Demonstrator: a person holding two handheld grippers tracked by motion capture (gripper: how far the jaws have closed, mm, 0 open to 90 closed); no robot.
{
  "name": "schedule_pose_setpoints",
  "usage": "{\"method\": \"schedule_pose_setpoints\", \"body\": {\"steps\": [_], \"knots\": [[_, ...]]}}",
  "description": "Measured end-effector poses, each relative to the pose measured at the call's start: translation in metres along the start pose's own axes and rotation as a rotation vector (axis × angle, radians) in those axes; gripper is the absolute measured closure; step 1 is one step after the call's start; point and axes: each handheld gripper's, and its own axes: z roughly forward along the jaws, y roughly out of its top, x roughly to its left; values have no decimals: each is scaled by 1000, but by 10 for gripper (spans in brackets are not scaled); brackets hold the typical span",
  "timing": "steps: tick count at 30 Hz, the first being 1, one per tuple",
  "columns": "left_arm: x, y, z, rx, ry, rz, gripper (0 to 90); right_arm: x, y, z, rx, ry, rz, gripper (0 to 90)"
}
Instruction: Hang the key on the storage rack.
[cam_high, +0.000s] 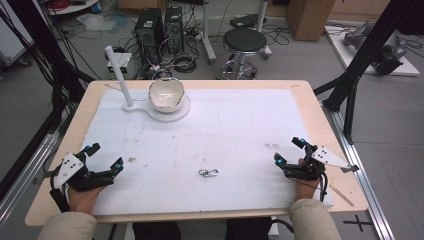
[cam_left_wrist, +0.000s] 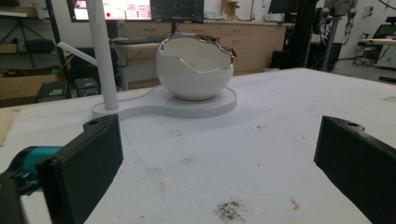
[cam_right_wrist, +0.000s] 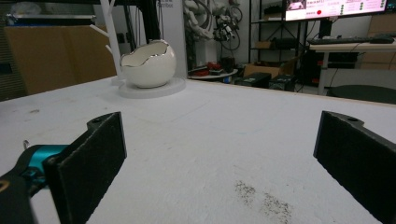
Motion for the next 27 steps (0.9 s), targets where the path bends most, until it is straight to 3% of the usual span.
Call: {"method": "schedule_pose_setpoints", "body": {"steps": [15, 19, 23, 27], "knots": [[1, 0, 0, -4, -7, -8, 17, 0, 0, 0, 0, -5, -7, 15], [2, 4, 3, 27, -23, 14, 17, 0, 0, 0, -1, -4, -4, 15], [3, 24, 9, 34, -77, 36, 17, 0, 0, 0, 1, -4, -6, 15], [-1, 58, 24, 94, -211, 84, 17, 0, 0, 1, -1, -2, 2, 15]]}}
